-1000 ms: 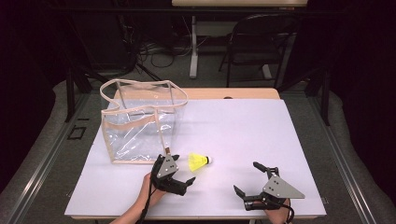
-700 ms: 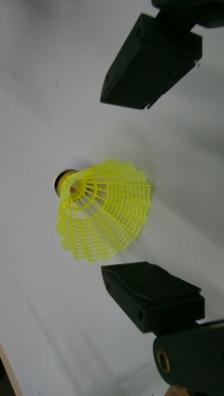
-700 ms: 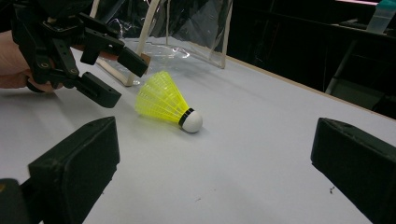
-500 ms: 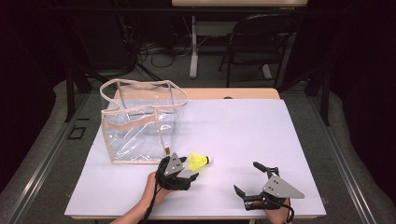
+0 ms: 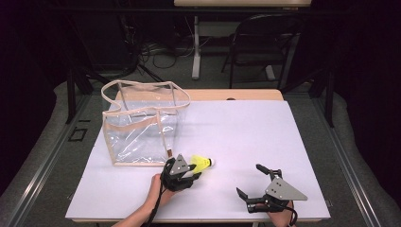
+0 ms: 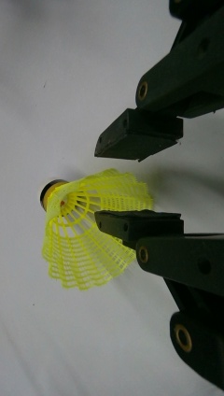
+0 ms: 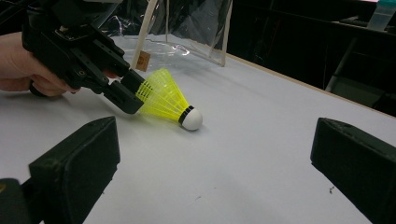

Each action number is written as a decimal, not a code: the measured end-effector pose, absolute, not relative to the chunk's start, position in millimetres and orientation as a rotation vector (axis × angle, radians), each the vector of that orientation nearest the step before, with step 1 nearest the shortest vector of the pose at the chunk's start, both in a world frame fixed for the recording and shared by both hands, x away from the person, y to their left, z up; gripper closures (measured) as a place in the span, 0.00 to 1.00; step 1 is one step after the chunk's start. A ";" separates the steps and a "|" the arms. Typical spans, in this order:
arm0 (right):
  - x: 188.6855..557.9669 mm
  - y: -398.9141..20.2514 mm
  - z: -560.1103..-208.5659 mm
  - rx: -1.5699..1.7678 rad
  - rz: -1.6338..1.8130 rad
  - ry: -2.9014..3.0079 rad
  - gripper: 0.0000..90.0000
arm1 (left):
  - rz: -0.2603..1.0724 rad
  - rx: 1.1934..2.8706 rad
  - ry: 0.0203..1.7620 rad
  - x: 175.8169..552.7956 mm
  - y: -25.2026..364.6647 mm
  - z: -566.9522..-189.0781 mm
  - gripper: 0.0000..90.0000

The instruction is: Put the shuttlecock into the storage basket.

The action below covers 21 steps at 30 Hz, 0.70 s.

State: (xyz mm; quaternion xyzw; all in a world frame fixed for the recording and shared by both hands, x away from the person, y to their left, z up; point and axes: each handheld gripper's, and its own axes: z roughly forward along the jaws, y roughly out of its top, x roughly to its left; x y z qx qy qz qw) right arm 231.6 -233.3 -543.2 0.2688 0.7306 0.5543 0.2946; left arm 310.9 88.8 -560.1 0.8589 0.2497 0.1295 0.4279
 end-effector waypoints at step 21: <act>231.6 -233.2 -543.2 0.719 1.461 1.947 0.01 | 0.326 2.159 0.579 310.3 86.8 -563.9 0.92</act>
